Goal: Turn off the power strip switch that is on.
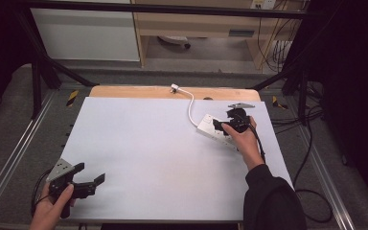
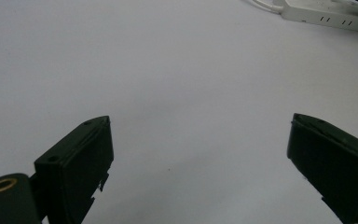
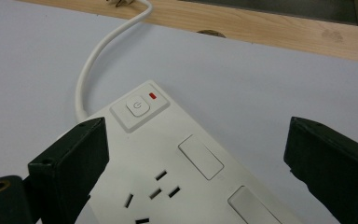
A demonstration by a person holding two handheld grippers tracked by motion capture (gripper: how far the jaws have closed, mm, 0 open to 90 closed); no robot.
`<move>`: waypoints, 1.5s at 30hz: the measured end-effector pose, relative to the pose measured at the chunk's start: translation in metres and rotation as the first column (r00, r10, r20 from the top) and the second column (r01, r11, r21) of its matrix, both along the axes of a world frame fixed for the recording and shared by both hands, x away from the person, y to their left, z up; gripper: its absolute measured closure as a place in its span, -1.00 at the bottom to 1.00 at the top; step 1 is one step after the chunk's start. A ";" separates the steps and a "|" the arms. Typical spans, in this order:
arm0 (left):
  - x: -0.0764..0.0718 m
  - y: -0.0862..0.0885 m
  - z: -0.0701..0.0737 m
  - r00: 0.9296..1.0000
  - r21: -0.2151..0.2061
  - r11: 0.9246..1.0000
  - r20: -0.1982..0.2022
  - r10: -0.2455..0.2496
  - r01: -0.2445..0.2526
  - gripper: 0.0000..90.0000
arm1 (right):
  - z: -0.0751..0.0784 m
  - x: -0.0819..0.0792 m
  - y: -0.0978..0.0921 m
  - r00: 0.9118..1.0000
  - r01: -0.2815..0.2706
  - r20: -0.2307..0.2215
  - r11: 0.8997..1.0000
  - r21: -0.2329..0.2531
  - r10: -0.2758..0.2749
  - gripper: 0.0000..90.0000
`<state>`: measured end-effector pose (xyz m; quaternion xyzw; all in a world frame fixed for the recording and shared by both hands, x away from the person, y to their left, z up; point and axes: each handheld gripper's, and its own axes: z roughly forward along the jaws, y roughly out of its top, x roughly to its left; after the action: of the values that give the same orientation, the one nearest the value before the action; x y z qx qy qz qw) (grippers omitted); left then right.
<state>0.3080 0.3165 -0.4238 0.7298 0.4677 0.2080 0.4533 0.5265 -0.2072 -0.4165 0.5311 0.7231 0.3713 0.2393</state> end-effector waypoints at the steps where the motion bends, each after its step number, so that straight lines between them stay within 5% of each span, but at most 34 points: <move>1: 0.000 0.000 0.000 1.000 -0.001 1.000 -0.001 0.001 -0.001 -0.84 | 0.002 -0.001 -0.001 1.000 -0.012 -0.004 1.000 0.012 0.012 -0.89; 45: -0.001 0.000 0.000 1.000 -0.001 1.000 0.004 -0.002 0.002 -0.84 | 0.058 -0.046 -0.025 0.981 -0.106 0.176 0.987 0.117 0.084 -0.89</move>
<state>0.3073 0.3169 -0.4233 0.7295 0.4661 0.2086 0.4549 0.4803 -0.2324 -0.3580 0.4761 0.6998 0.4712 0.2484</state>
